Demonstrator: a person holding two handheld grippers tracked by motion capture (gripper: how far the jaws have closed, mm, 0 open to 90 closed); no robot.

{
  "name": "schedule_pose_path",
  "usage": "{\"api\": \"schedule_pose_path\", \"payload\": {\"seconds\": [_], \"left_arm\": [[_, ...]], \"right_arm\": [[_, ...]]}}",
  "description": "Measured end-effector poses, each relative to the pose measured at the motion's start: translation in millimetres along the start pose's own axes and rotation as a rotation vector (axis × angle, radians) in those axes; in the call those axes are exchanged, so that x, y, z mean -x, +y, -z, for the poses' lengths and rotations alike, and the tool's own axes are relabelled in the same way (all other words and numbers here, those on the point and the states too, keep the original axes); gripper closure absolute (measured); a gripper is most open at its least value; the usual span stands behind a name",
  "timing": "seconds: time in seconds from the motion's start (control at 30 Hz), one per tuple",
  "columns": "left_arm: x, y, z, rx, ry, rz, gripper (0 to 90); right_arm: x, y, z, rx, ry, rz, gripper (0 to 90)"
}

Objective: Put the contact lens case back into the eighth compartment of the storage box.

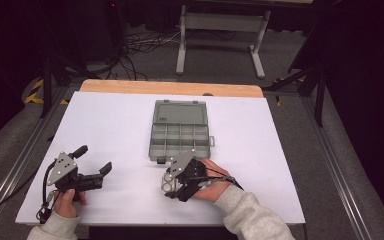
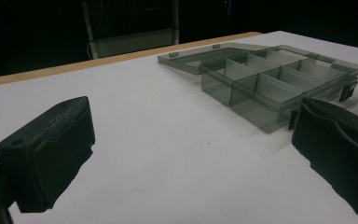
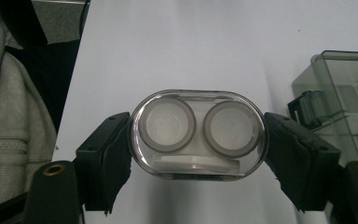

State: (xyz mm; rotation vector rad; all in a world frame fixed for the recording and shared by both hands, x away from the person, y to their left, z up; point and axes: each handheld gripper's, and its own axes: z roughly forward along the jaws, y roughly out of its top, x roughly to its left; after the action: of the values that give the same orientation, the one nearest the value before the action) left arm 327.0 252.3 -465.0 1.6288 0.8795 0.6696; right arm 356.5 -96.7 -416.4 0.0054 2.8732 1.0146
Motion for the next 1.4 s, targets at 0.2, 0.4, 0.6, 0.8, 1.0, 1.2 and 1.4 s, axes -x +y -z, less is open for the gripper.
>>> {"api": "schedule_pose_path", "payload": {"seconds": [0.2, 0.4, 0.6, 0.8, 1.0, 1.2, 1.4], "left_arm": [[0.0, -0.1, -0.1, 0.002, -0.001, 0.000, 0.2], [0.0, 0.0, 0.0, 0.000, 0.000, 0.000, 0.2], [0.2, 0.0, 0.0, 0.001, 0.000, 0.000, 0.2], [0.0, 0.0, 0.0, 0.000, 0.000, 0.000, 0.2], [-0.1, -0.1, -0.2, 0.000, 0.000, 0.001, 0.2], [-0.2, -0.1, -0.2, 0.000, 0.001, 0.002, 0.2], [-0.3, 0.0, -0.1, 0.000, 0.001, 0.002, 0.2]], "right_arm": [[-0.3, 0.4, 4.8, 0.027, -0.014, 0.007, 26.5], [-0.2, 0.6, 11.5, 0.064, -0.031, 0.016, 26.5], [1.6, -0.3, 15.5, 0.074, -0.039, 0.008, 26.4], [2.6, 0.2, 20.2, 0.076, -0.048, 0.012, 26.4], [6.0, 0.6, 26.9, 0.060, -0.068, 0.015, 26.4], [10.8, -1.3, 36.8, 0.054, -0.091, 0.005, 26.4], [15.8, -2.9, 43.3, 0.044, -0.108, -0.007, 26.5]]}}
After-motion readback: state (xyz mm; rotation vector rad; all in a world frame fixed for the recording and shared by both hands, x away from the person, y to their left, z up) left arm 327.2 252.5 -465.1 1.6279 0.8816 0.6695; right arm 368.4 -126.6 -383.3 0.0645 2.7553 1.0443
